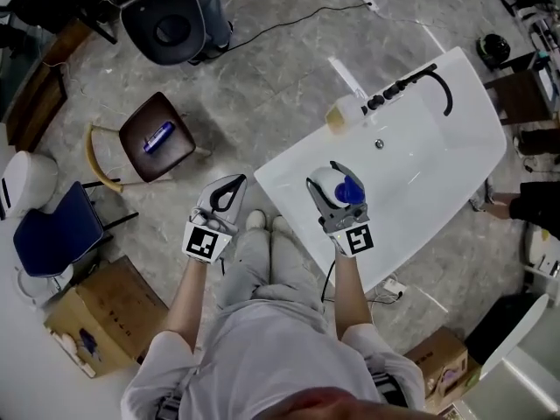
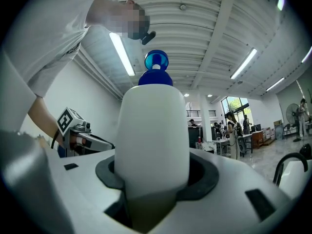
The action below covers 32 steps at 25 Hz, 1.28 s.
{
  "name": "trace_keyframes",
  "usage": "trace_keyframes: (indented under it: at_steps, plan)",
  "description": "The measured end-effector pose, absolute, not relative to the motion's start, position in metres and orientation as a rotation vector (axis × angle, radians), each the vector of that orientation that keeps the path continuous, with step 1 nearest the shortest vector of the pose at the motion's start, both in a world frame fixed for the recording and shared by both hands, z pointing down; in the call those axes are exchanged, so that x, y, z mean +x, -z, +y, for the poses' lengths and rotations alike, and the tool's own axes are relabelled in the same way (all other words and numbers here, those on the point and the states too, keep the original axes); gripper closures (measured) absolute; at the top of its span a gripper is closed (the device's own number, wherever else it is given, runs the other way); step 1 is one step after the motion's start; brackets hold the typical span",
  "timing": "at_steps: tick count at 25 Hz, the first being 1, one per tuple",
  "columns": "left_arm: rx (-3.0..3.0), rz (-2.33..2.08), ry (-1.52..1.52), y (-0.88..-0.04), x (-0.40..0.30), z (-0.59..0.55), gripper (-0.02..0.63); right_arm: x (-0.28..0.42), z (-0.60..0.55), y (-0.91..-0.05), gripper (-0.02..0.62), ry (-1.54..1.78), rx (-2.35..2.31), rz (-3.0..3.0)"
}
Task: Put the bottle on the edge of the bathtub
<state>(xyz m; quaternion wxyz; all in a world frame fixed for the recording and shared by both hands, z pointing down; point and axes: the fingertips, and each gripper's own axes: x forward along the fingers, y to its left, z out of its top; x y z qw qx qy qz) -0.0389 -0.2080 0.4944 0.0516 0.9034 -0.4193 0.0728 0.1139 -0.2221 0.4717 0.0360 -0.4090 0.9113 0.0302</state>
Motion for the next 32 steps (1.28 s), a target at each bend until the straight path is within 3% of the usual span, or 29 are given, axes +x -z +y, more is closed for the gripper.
trace_keyframes:
  at_steps: [20, 32]
  plan:
    - [2.774, -1.207, -0.183, -0.739, -0.043, -0.275, 0.611, 0.104, -0.307, -0.763, 0.351, -0.04, -1.34, 2.797]
    - [2.656, -1.246, -0.215, -0.775, -0.065, -0.271, 0.611, 0.1, -0.332, -0.776, 0.345, -0.044, -1.308, 2.764]
